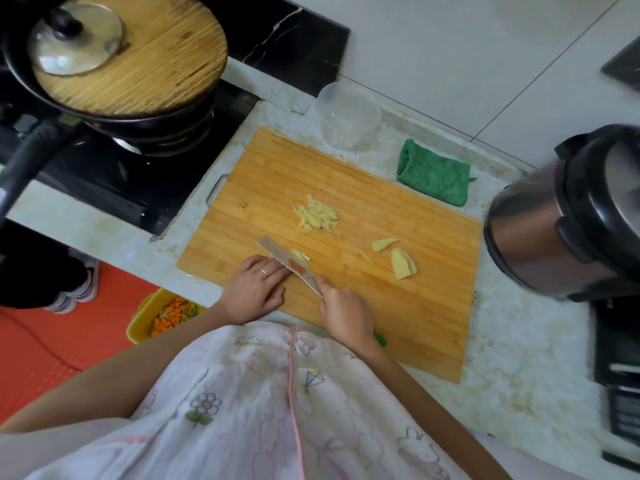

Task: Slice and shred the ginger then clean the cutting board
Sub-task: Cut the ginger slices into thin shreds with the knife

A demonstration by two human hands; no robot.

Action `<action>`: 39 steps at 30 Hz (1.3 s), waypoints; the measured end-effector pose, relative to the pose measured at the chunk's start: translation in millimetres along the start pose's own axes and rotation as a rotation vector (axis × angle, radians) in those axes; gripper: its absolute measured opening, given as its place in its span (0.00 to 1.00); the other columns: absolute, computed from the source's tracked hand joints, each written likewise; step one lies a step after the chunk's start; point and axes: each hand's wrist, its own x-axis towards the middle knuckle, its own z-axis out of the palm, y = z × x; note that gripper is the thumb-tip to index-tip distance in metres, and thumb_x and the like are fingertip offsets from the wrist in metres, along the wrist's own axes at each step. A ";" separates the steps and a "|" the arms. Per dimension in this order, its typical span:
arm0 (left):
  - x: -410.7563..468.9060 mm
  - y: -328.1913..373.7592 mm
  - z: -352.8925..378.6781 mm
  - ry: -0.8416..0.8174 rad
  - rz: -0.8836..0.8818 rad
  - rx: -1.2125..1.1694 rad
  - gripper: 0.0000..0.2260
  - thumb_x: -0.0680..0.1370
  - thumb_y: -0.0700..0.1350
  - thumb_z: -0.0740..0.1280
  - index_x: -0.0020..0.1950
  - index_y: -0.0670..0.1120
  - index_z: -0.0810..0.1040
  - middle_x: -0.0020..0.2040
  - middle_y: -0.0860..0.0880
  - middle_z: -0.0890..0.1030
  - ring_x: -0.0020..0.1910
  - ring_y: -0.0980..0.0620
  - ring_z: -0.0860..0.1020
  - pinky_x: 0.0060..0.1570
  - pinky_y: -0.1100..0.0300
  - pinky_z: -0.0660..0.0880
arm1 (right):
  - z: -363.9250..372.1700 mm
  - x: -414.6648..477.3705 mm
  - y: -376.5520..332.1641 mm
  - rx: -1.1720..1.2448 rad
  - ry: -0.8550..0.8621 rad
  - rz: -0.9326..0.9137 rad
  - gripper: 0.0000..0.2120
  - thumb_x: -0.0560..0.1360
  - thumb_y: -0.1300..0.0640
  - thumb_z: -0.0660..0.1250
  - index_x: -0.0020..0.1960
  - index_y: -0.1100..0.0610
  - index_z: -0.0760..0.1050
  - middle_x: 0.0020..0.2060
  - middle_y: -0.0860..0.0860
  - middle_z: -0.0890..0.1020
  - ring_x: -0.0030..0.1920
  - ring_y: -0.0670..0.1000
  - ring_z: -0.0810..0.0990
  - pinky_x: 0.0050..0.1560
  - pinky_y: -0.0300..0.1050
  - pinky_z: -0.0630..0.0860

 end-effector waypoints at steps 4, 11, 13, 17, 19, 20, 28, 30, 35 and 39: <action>0.0 -0.2 0.3 0.018 0.018 0.019 0.16 0.75 0.47 0.60 0.58 0.43 0.76 0.52 0.44 0.81 0.52 0.47 0.75 0.60 0.52 0.67 | -0.4 -3.7 3.3 -0.031 -0.011 -0.028 0.23 0.80 0.59 0.56 0.73 0.49 0.61 0.42 0.55 0.82 0.39 0.56 0.81 0.31 0.44 0.65; -0.6 -0.9 0.6 0.045 0.021 0.003 0.16 0.74 0.47 0.60 0.59 0.43 0.76 0.52 0.44 0.81 0.52 0.47 0.75 0.59 0.52 0.67 | -1.5 -8.0 1.0 0.004 -0.026 -0.011 0.23 0.80 0.61 0.56 0.73 0.50 0.61 0.42 0.55 0.82 0.40 0.56 0.81 0.32 0.45 0.65; 1.1 0.4 -0.6 0.047 0.013 -0.005 0.16 0.74 0.47 0.60 0.59 0.43 0.75 0.53 0.44 0.81 0.52 0.47 0.74 0.59 0.53 0.67 | -1.2 -1.4 -3.1 -0.007 -0.007 0.004 0.22 0.80 0.60 0.56 0.73 0.50 0.62 0.42 0.55 0.82 0.40 0.56 0.81 0.31 0.44 0.64; -0.8 -0.4 0.3 0.040 0.018 0.005 0.16 0.74 0.47 0.60 0.60 0.43 0.75 0.53 0.45 0.81 0.52 0.48 0.73 0.59 0.53 0.66 | -2.1 -1.8 -5.3 -0.029 -0.008 -0.016 0.21 0.81 0.59 0.56 0.73 0.50 0.61 0.44 0.55 0.82 0.42 0.56 0.81 0.33 0.44 0.64; -0.5 -2.4 0.0 0.035 0.030 0.007 0.15 0.74 0.47 0.60 0.59 0.44 0.74 0.52 0.45 0.80 0.52 0.48 0.74 0.59 0.52 0.66 | -3.1 -7.8 -2.5 -0.023 -0.010 -0.030 0.22 0.81 0.60 0.55 0.74 0.51 0.60 0.44 0.56 0.82 0.42 0.56 0.81 0.33 0.45 0.64; 0.0 -2.4 0.1 0.038 0.031 0.007 0.15 0.74 0.47 0.60 0.59 0.44 0.73 0.52 0.45 0.80 0.51 0.48 0.74 0.59 0.52 0.66 | -3.2 -10.2 -1.8 -0.018 -0.013 -0.029 0.22 0.80 0.60 0.55 0.74 0.51 0.60 0.44 0.56 0.82 0.42 0.57 0.81 0.33 0.45 0.64; 0.4 -0.4 -0.5 0.059 0.019 0.000 0.16 0.74 0.47 0.59 0.60 0.45 0.73 0.53 0.45 0.81 0.52 0.48 0.73 0.59 0.52 0.66 | -1.0 1.3 -10.1 0.009 -0.002 -0.004 0.22 0.80 0.59 0.57 0.73 0.49 0.61 0.44 0.56 0.82 0.42 0.57 0.81 0.32 0.44 0.64; -0.8 -1.3 -0.5 0.050 0.031 0.014 0.16 0.74 0.47 0.59 0.60 0.45 0.72 0.53 0.45 0.81 0.52 0.48 0.73 0.59 0.52 0.66 | -1.3 -4.7 -5.9 0.014 -0.023 -0.018 0.23 0.80 0.60 0.56 0.74 0.50 0.60 0.42 0.56 0.82 0.41 0.58 0.81 0.32 0.45 0.64; -0.7 -2.6 1.6 0.051 0.024 0.015 0.16 0.74 0.47 0.60 0.58 0.43 0.77 0.53 0.45 0.81 0.51 0.48 0.74 0.59 0.52 0.67 | 0.3 -4.3 -6.0 0.018 -0.019 -0.005 0.22 0.80 0.59 0.57 0.74 0.51 0.61 0.44 0.56 0.82 0.43 0.57 0.81 0.33 0.44 0.65; 0.3 -2.5 1.8 0.078 0.025 0.004 0.17 0.74 0.48 0.60 0.60 0.44 0.74 0.54 0.45 0.80 0.51 0.48 0.73 0.59 0.52 0.67 | -0.4 -0.2 -10.8 0.015 -0.001 -0.004 0.23 0.80 0.59 0.57 0.74 0.51 0.60 0.47 0.55 0.83 0.45 0.56 0.82 0.34 0.44 0.65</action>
